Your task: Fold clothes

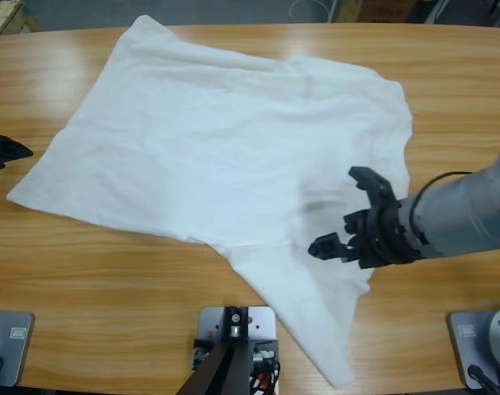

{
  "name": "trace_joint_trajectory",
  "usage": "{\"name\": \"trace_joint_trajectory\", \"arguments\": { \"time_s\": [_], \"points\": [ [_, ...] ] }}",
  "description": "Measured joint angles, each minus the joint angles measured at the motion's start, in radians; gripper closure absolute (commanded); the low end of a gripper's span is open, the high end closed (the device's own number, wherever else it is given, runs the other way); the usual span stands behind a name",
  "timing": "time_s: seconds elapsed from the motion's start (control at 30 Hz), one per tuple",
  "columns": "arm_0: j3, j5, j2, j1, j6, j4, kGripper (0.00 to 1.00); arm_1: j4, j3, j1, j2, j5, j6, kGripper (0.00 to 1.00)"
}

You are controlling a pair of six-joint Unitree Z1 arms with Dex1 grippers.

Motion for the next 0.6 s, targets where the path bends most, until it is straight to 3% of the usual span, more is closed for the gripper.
{"name": "trace_joint_trajectory", "arguments": {
  "time_s": [0.33, 0.6],
  "points": [
    [0.000, 0.000, 0.000, 0.000, 0.000, 0.000, 0.179, -0.032, 0.002, -0.021, 0.102, 0.042, -0.030, 0.166],
    [0.000, 0.000, 0.001, 0.000, 0.000, -0.001, 0.179, 0.018, -0.026, -0.191, 0.103, 0.042, -0.156, 0.165]
  ]
}}
